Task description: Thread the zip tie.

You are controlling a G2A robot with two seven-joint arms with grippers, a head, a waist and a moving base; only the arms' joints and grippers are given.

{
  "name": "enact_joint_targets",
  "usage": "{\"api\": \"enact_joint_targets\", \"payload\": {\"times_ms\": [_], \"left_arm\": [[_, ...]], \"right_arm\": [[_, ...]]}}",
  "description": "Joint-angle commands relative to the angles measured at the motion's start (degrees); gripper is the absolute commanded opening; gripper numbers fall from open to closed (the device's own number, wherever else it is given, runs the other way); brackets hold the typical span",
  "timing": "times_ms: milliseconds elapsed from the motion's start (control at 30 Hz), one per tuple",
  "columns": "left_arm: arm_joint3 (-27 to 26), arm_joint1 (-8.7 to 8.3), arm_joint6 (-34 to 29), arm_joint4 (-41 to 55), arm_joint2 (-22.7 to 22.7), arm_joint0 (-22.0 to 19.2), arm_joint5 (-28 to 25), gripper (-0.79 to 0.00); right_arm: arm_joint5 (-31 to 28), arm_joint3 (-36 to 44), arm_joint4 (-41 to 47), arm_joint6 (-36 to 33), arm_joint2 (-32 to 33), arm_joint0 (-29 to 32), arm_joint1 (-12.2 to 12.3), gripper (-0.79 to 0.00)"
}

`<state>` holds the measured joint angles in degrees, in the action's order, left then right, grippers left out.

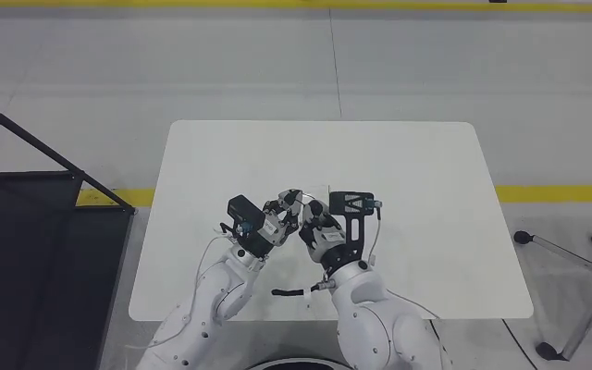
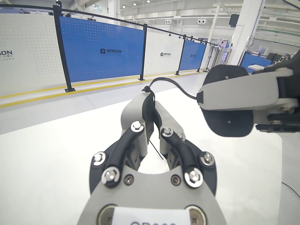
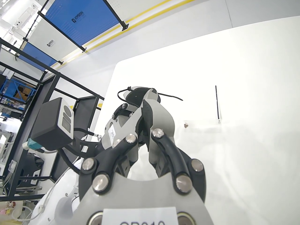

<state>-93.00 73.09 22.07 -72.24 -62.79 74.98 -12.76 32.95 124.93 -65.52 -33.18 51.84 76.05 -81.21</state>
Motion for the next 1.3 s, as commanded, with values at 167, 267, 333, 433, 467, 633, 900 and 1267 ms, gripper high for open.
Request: {"api": "enact_joint_targets", "payload": {"times_ms": [167,267,333,433,467,633,900,1267], "left_arm": [[-0.1,0.14,-0.1,0.0,-0.2,0.1,-0.3,-0.785],[-0.2,0.19,-0.6,1.4,-0.4,0.1,-1.5,-0.785],[-0.3,0.21,-1.2,2.5,-0.7,0.2,-2.1,-0.785],[-0.5,0.25,-1.7,3.6,-1.0,0.2,-2.5,-0.785],[-0.6,0.29,-1.8,4.0,-1.1,0.3,-2.4,-0.785],[-0.8,0.53,-2.8,6.5,-1.3,0.3,-2.1,-0.785],[-1.1,0.75,-6.6,12.7,-2.0,0.3,-3.8,-0.785],[-2.5,0.97,-8.6,17.3,-2.1,0.7,-3.6,-0.785]], "right_arm": [[1.4,-0.9,-0.9,-1.4,-0.4,-1.4,-0.6,-0.785],[1.5,-0.8,-0.5,-1.1,-0.4,-1.3,-0.9,-0.329],[1.2,-0.4,0.1,-0.2,0.1,-0.5,-0.9,-0.046],[0.0,0.2,1.1,1.5,1.1,1.3,-0.8,0.0],[-0.5,0.5,1.6,2.2,1.5,2.0,-0.8,0.0],[-4.5,1.7,5.9,6.7,4.7,5.7,-0.6,0.0],[-10.6,0.9,16.0,13.9,10.1,9.2,-0.5,0.0],[-12.7,-1.2,20.0,13.5,11.5,9.0,-0.5,0.0]]}}
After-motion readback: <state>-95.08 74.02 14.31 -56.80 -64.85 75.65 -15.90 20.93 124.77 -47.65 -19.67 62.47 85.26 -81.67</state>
